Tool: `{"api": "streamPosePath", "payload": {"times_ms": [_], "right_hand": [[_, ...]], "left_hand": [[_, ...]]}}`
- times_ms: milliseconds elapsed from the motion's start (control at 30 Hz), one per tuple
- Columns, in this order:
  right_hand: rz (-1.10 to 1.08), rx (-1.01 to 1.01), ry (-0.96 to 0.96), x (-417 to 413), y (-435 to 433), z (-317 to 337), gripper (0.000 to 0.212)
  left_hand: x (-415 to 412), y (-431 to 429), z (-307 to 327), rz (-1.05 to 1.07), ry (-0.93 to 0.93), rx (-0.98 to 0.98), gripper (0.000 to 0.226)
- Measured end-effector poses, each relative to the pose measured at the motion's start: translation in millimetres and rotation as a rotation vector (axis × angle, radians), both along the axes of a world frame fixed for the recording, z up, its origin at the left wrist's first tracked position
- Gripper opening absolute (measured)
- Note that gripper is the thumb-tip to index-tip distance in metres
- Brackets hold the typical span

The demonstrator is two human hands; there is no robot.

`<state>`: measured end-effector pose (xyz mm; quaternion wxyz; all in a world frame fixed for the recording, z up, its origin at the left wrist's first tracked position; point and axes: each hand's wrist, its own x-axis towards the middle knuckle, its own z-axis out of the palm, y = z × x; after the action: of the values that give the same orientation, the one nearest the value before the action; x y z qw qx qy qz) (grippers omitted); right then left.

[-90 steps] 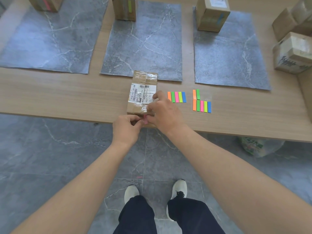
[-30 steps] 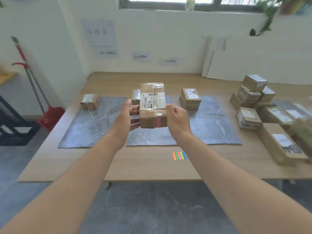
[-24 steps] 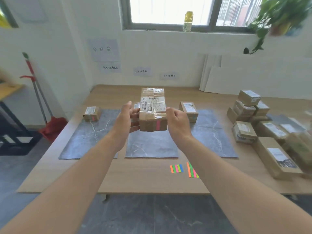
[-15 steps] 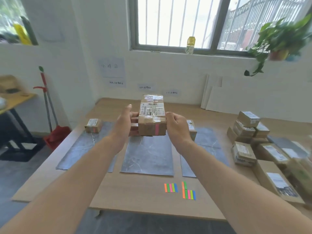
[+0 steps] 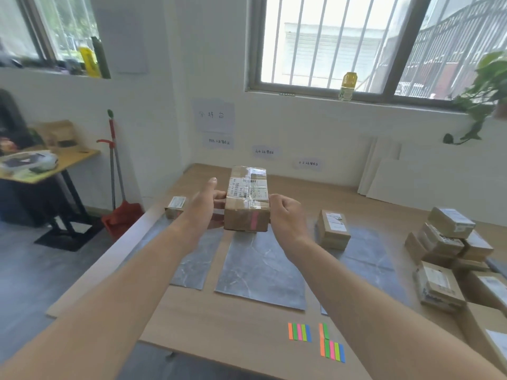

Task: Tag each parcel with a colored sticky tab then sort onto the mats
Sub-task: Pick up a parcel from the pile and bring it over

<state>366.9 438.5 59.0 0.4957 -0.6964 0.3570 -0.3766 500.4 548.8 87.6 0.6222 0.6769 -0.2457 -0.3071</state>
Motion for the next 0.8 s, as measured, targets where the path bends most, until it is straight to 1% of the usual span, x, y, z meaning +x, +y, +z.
{"api": "streamPosePath", "payload": {"times_ms": [67, 200, 433, 600, 733, 800], "right_hand": [[0.011, 0.017, 0.016, 24.9, 5.3, -6.8, 0.028], [-0.002, 0.069, 0.069, 87.7, 11.9, -24.5, 0.039], [-0.085, 0.123, 0.087, 196.9, 32.5, -46.0, 0.035], [-0.119, 0.161, 0.147, 257.0, 38.3, -62.2, 0.049], [-0.137, 0.178, 0.187, 290.0, 25.4, -71.3, 0.058], [-0.143, 0.185, 0.194, 303.8, 16.2, -76.3, 0.058]], "left_hand": [[23.3, 6.5, -8.8, 0.003, 0.02, 0.017, 0.059], [82.2, 18.2, -25.0, -0.008, 0.061, 0.026, 0.06], [204.4, 27.7, -46.6, -0.069, 0.086, 0.071, 0.061], [278.2, 24.7, -62.6, -0.126, 0.064, 0.118, 0.064], [313.2, 6.5, -77.3, -0.162, 0.078, 0.131, 0.063], [326.7, -8.2, -83.9, -0.176, 0.095, 0.133, 0.062]]}}
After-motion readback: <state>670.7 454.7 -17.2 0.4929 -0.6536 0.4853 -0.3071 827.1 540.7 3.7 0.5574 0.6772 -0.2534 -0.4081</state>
